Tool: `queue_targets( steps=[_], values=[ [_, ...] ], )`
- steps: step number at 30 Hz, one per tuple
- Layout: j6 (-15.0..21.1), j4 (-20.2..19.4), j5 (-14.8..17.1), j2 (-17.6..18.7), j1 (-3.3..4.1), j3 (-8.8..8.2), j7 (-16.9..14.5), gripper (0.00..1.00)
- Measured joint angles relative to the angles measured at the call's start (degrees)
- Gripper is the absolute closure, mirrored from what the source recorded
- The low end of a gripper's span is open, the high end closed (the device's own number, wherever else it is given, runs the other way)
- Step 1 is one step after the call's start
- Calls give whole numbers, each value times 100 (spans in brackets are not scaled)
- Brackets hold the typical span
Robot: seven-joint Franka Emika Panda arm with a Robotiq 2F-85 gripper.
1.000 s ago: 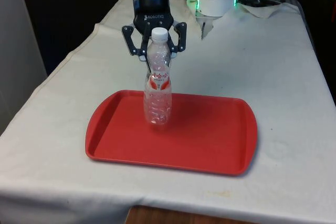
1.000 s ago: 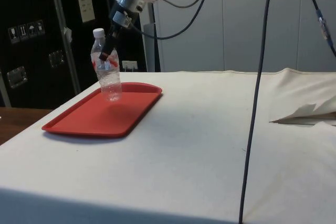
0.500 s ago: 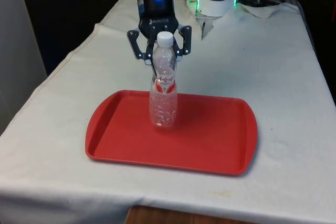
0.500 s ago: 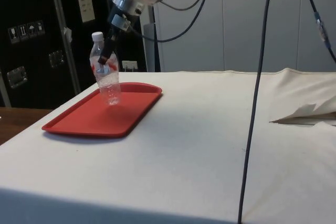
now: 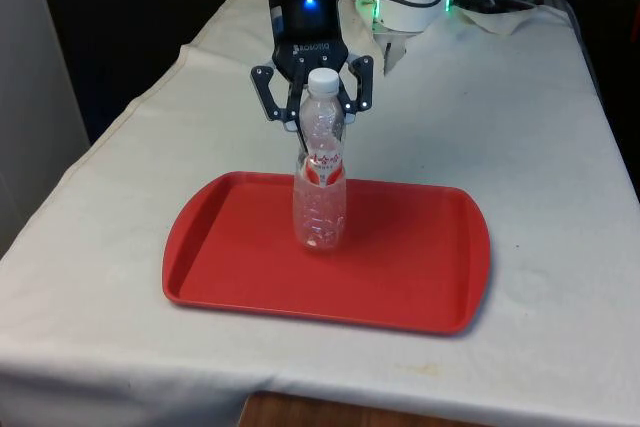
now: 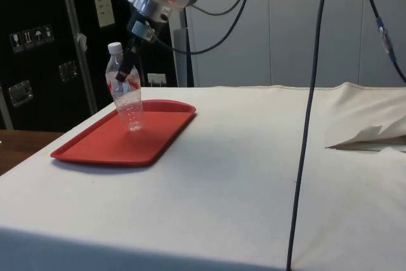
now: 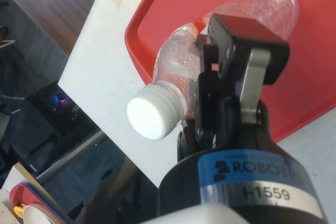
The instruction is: Place the bottle upright on the tray.
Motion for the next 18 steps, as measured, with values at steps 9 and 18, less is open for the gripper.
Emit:
queue_targets(
  steps=[9, 18],
  values=[
    [74, 6, 6, 0, 17, 11, 6, 66],
    [138, 6, 74, 23, 17, 34, -11, 66]
  ],
)
